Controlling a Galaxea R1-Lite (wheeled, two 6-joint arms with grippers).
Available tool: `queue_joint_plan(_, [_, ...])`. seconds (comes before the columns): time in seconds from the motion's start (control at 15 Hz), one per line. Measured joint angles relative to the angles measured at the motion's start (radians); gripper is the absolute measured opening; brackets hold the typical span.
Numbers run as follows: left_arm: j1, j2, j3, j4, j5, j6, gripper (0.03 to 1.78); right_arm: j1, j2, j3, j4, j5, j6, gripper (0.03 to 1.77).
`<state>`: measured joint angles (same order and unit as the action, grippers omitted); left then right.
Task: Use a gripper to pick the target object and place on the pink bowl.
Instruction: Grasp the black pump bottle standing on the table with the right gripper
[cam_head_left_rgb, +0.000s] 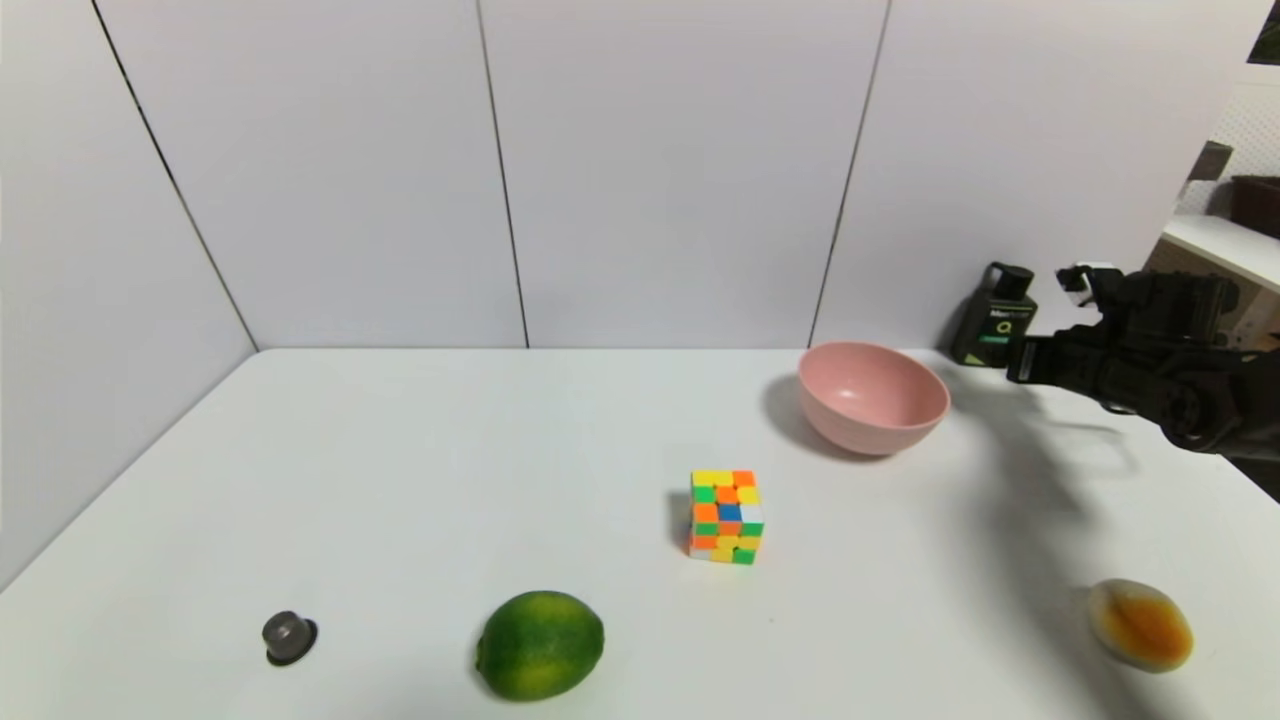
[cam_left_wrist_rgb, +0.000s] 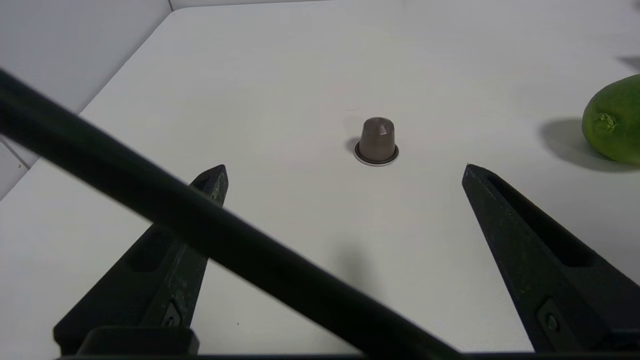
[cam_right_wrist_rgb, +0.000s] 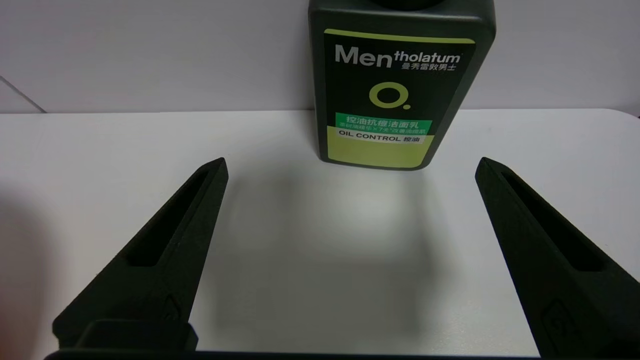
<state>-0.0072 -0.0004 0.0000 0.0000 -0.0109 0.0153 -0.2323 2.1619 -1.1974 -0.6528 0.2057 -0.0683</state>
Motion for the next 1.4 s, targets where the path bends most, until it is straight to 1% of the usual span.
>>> queue_joint_plan(0.33, [0.000,0.000,0.000,0.000,0.000,0.000,1.69,-0.001,0.040,-0.018,-0.082,0.000,0.000,1.71])
queue_joint_plan(0.53, [0.000,0.000,0.000,0.000,0.000,0.000,1.69,-0.002,0.062,-0.023,-0.153,0.000,0.000,1.71])
queue_joint_plan(1.4, [0.000,0.000,0.000,0.000,0.000,0.000,1.69,0.013,0.181,-0.118,-0.246,-0.005,-0.001,1.71])
